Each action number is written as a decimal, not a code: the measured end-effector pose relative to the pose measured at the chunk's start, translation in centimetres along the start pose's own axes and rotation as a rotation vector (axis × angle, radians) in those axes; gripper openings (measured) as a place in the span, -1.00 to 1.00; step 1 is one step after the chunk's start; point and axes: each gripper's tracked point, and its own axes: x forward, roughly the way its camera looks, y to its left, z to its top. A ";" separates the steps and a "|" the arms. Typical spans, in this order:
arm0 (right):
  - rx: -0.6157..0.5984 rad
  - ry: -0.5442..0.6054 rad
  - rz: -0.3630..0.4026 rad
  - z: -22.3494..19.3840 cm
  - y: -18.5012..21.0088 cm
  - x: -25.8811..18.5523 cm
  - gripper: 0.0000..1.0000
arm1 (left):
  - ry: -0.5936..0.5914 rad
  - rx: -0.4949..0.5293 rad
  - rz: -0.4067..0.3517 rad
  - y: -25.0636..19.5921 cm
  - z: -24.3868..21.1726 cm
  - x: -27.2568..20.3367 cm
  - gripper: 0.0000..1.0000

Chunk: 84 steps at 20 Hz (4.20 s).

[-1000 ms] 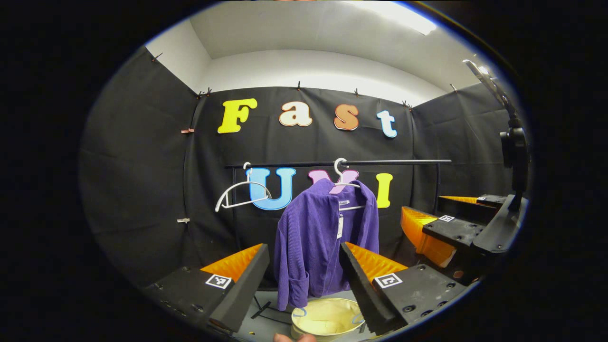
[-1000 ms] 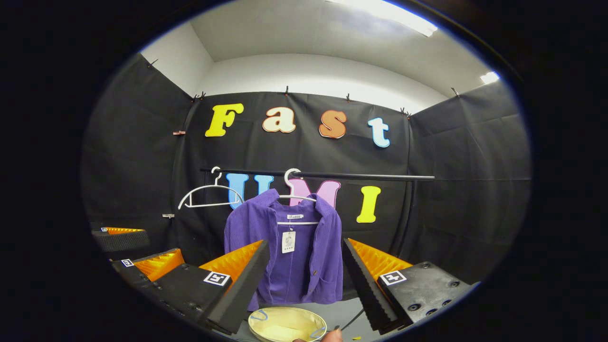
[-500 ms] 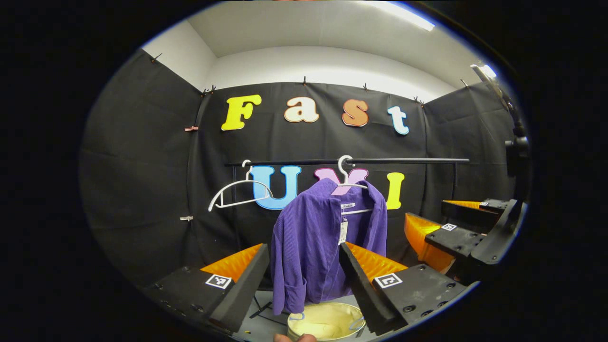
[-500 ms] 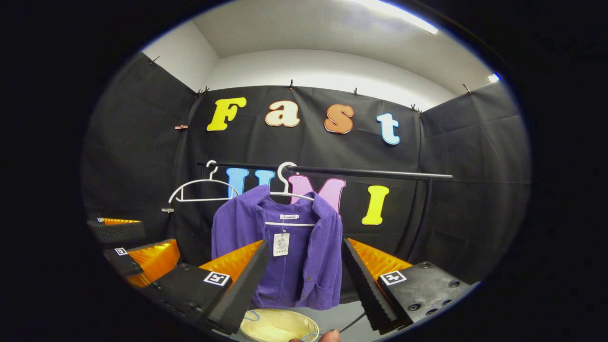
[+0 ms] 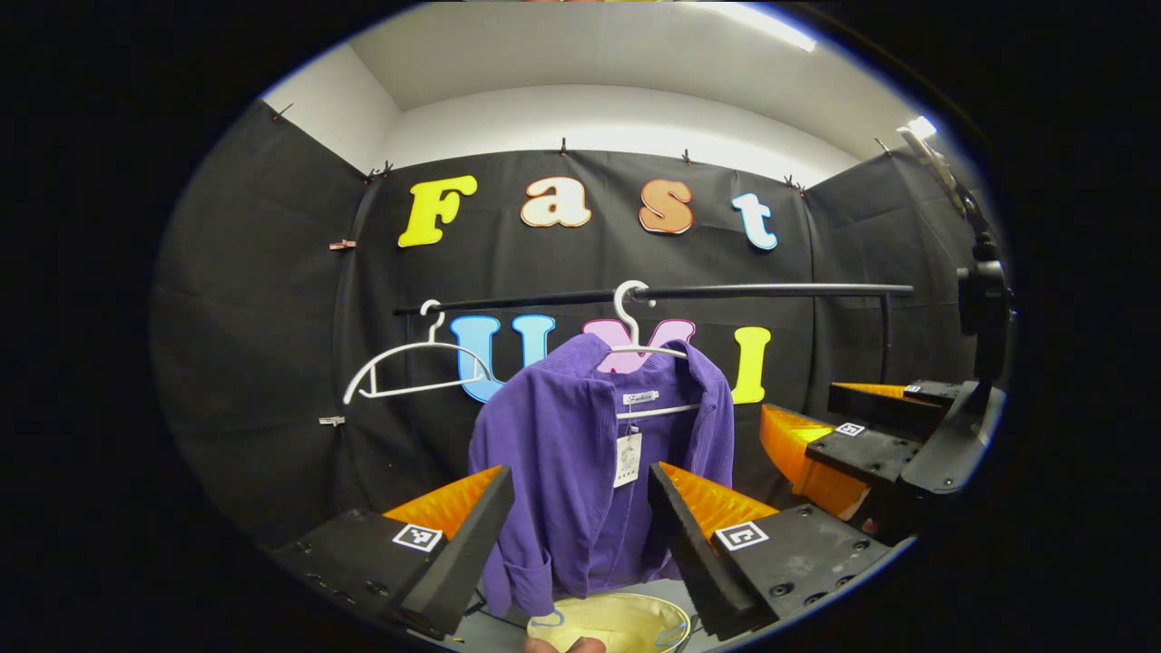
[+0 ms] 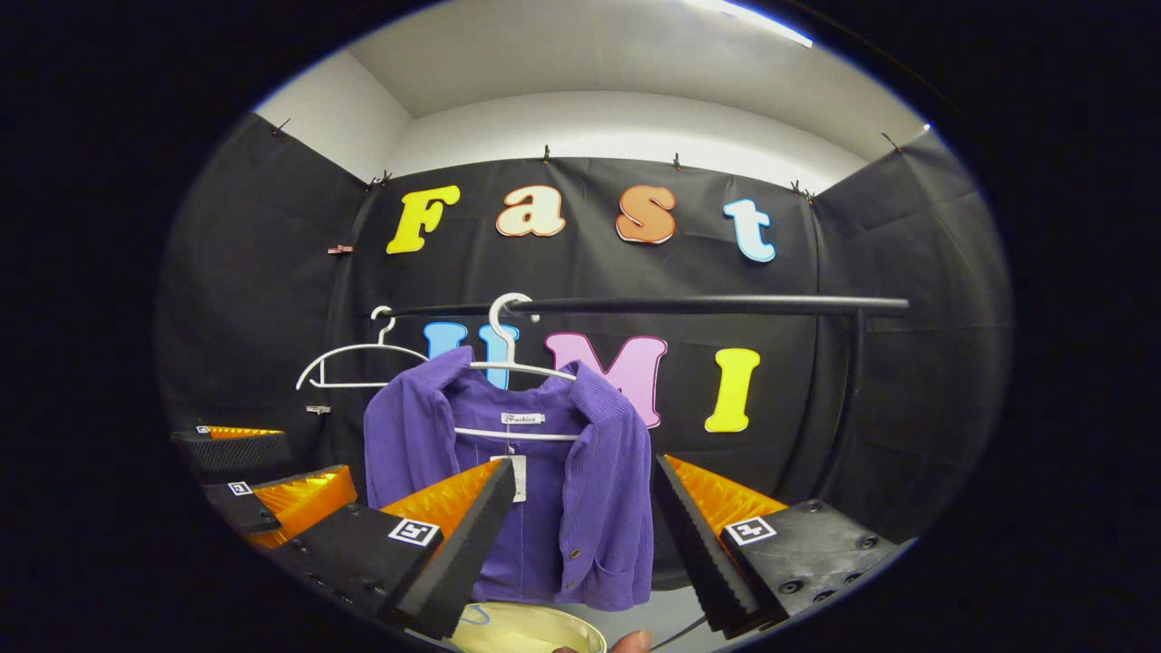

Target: Grasp the clothes on the hanger with both hands and then place them into the laundry hamper below.

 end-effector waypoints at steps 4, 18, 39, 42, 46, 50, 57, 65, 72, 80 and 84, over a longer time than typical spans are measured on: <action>-0.036 0.006 0.012 -1.6 -1.8 3.5 0.96 | 0.011 -0.028 0.027 -0.8 -0.8 5.7 0.87; 0.037 0.036 0.096 -4.9 1.3 12.9 0.96 | -0.027 -0.006 0.212 3.3 -0.9 16.7 0.55; -0.099 -0.159 -0.172 -1.6 -7.5 17.7 -0.82 | 0.040 -0.019 0.221 8.3 0.4 16.2 -0.88; -0.127 -0.174 -0.192 -0.8 -8.4 18.7 -0.82 | 0.013 -0.032 0.228 10.0 2.4 16.4 -0.89; -0.149 -0.130 -0.200 -2.2 -9.2 20.4 -0.82 | 0.046 -0.045 0.212 11.0 2.4 17.4 -0.89; -0.153 -0.090 -0.223 -3.7 -10.3 21.8 -0.84 | 0.090 -0.089 0.173 12.0 2.9 18.6 -0.89; -0.189 -0.069 -0.246 -5.2 -10.5 23.4 -0.84 | 0.072 -0.072 0.201 14.6 4.4 18.3 -0.89; -0.204 0.054 -0.230 -10.3 -10.0 23.8 -0.84 | 0.128 -0.033 0.206 16.6 1.7 19.4 -0.89; -0.121 0.050 -0.159 -13.1 -7.6 21.1 -0.88 | 0.160 0.006 0.253 18.0 -2.2 18.5 -0.89; -0.082 0.141 -0.018 -18.3 -2.2 16.2 -0.88 | 0.320 0.017 0.150 13.7 -13.6 15.6 -0.91; -0.002 0.192 -0.047 -19.8 -2.4 14.8 -0.89 | 0.354 -0.001 0.110 10.9 -15.5 14.5 -0.91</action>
